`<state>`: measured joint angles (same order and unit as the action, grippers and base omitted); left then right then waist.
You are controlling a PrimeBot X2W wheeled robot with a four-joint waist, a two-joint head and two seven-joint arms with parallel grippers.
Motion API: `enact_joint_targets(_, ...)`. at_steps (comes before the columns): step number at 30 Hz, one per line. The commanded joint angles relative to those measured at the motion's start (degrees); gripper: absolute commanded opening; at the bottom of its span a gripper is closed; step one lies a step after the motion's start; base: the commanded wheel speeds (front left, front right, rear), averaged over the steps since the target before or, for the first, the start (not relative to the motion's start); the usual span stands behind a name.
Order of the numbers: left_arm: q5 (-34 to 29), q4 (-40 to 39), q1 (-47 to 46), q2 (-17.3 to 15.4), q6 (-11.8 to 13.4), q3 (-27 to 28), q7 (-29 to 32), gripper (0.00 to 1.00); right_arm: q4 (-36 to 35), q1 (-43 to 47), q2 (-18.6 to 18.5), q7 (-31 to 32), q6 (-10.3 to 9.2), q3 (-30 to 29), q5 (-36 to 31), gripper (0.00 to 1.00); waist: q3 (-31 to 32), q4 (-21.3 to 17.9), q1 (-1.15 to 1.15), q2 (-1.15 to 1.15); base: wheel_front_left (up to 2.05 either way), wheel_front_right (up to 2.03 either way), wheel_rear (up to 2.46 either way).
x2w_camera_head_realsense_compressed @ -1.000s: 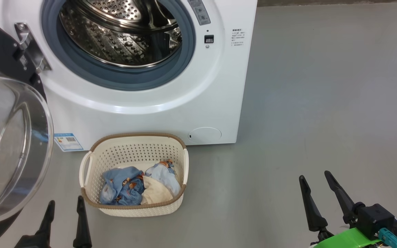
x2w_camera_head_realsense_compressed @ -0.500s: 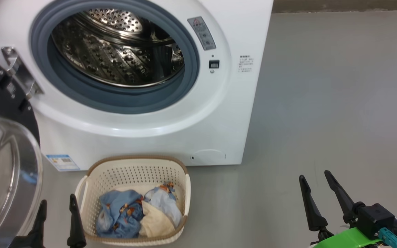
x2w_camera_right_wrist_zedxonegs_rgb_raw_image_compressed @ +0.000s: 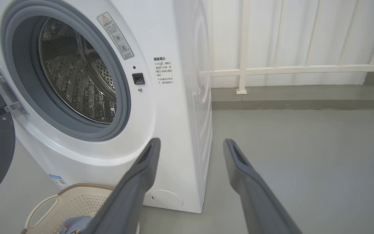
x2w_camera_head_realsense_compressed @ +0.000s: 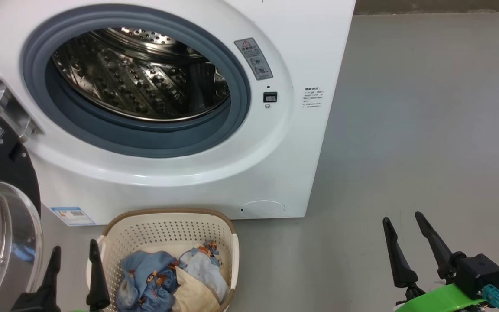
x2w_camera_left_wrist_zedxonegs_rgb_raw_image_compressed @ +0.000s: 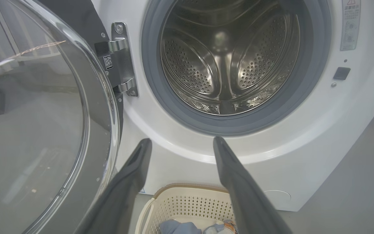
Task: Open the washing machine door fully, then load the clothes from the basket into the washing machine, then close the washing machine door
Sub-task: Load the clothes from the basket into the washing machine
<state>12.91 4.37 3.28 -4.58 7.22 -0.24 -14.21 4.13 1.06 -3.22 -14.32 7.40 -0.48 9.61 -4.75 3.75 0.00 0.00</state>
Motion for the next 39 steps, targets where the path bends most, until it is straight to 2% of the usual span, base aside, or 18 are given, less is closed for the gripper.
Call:
enact_joint_targets(1, -0.3, -1.0, -2.0, -0.9, -0.2, 1.7, -0.7, 1.00, -1.6, -1.8, -0.4, -0.7, 0.09, 1.5, -0.2, 1.00, -0.1, 0.1, 0.00, 0.00, 0.00, 0.00, 0.00)
enact_joint_targets(17, 0.1, 0.0, -2.7, -0.2, -1.1, 0.6, -0.8, 1.00, -2.7, -1.9, -0.4, -0.7, 0.09, 1.3, -0.1, 1.00, -2.8, 0.4, 0.00, 0.00, 0.00, 0.00, 0.00)
enact_joint_targets(29, -0.1, 3.3, -11.9, 0.6, -2.5, -1.8, -0.8, 1.00, -5.5, -4.7, -1.2, -0.7, 0.09, 1.0, 0.1, 1.00, -13.1, 0.8, 0.00, 0.00, 0.00, 0.00, 0.00)
enact_joint_targets(39, -1.1, 11.2, -23.6, 0.5, -4.4, -2.5, -0.8, 1.00, -7.3, -9.2, -1.5, -0.7, 0.09, 1.8, 0.3, 1.00, -23.7, -0.4, 0.00, 0.00, 0.00, 0.00, 0.00)
